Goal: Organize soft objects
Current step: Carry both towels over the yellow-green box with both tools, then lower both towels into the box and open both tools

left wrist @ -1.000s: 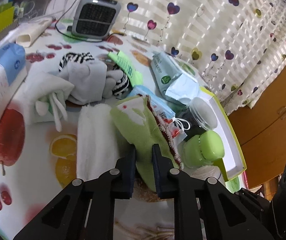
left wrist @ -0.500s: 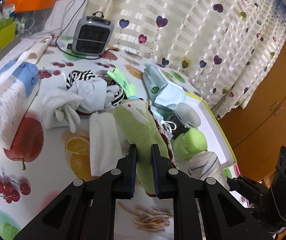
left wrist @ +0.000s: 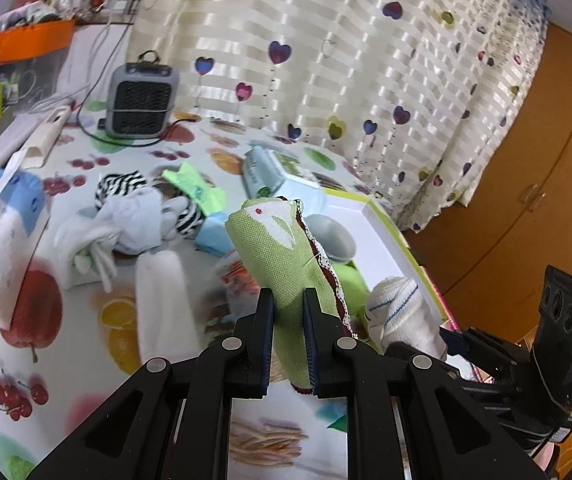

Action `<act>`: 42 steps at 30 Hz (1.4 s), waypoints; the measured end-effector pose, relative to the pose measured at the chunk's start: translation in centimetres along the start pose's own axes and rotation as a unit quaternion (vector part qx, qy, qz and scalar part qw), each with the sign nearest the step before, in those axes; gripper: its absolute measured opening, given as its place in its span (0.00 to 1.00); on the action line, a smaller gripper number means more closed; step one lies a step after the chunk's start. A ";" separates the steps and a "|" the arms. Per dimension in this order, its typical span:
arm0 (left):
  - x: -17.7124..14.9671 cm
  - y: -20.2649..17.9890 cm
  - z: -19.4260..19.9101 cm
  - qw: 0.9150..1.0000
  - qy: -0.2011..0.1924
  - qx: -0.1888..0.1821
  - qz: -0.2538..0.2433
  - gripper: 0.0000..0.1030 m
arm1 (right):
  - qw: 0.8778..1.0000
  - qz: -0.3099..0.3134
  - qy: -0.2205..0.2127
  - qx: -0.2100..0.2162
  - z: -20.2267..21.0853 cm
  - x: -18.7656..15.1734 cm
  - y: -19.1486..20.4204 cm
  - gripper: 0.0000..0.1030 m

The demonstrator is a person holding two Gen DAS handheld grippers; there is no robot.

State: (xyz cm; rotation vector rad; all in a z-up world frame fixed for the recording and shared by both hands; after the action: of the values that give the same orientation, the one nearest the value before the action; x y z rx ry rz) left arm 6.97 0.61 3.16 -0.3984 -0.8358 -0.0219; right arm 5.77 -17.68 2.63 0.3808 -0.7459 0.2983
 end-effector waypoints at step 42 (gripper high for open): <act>0.9 -12.9 -14.8 0.982 0.129 -0.097 -0.099 0.13 | 0.987 -0.089 0.021 -0.130 -1.4 0.7 -15.7 0.47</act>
State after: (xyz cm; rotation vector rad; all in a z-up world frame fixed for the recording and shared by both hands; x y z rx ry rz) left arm 15.97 -16.41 -0.78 -0.4829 -0.6152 -0.3361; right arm 13.22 -30.95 -1.38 0.1914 -0.6950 0.0391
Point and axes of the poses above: each gripper's, at about its wrist camera, not at the fingertips, and z roughly against the way its jaws point, y to its left, x to its top, the point moved 1 cm from there along -z, roughly the way its jaws point, and after that the axes turned 5 degrees about -z, right-handed, at the moved point
